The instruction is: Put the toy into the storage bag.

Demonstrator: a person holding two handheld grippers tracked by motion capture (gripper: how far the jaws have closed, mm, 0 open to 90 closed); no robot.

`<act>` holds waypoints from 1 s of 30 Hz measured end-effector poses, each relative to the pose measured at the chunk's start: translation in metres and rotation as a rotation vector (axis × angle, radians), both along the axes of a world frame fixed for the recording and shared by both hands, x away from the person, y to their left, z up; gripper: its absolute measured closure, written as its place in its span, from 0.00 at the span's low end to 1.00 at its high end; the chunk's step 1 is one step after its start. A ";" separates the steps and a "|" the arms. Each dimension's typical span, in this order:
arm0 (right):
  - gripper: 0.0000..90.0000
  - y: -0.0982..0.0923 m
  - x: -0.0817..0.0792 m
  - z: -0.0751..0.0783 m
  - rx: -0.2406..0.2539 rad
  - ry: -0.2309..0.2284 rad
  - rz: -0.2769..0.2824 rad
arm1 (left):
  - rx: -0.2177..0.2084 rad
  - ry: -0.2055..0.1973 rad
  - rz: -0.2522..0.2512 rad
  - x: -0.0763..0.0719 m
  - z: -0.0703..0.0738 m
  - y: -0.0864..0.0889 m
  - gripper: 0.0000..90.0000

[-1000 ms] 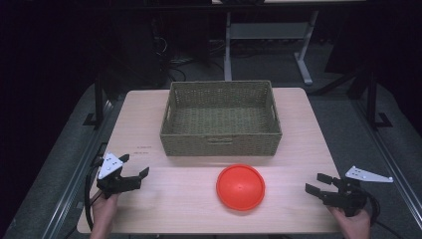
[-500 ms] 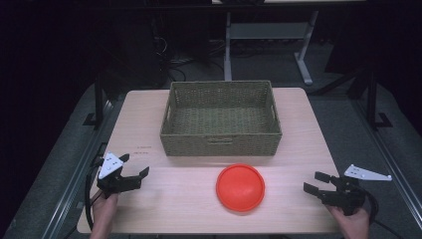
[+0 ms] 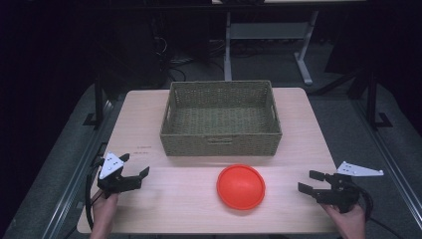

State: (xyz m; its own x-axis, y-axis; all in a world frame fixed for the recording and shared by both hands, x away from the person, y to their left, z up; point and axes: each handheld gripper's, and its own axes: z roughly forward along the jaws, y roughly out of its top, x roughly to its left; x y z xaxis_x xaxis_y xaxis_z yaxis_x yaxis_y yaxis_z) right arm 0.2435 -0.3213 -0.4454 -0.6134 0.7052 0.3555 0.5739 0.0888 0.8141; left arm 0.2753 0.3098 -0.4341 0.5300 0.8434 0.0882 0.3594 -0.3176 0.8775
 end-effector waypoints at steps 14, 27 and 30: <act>0.18 0.021 0.014 0.013 -0.056 0.033 0.062 | 0.008 -0.002 0.001 0.000 0.000 -0.002 0.14; 0.17 0.039 0.022 0.021 -0.077 0.047 0.117 | 0.000 -0.010 0.009 0.000 0.001 0.000 0.14; 0.17 0.042 0.024 0.024 -0.083 0.056 0.125 | 0.003 -0.010 0.008 0.000 0.001 -0.001 0.14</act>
State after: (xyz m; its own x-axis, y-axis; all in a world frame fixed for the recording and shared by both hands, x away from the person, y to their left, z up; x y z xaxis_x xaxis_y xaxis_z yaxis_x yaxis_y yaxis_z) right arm 0.2678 -0.2792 -0.4210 -0.6790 0.6529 0.3357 0.5988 0.2279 0.7678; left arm 0.2750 0.3088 -0.4334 0.5224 0.8473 0.0959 0.3527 -0.3170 0.8804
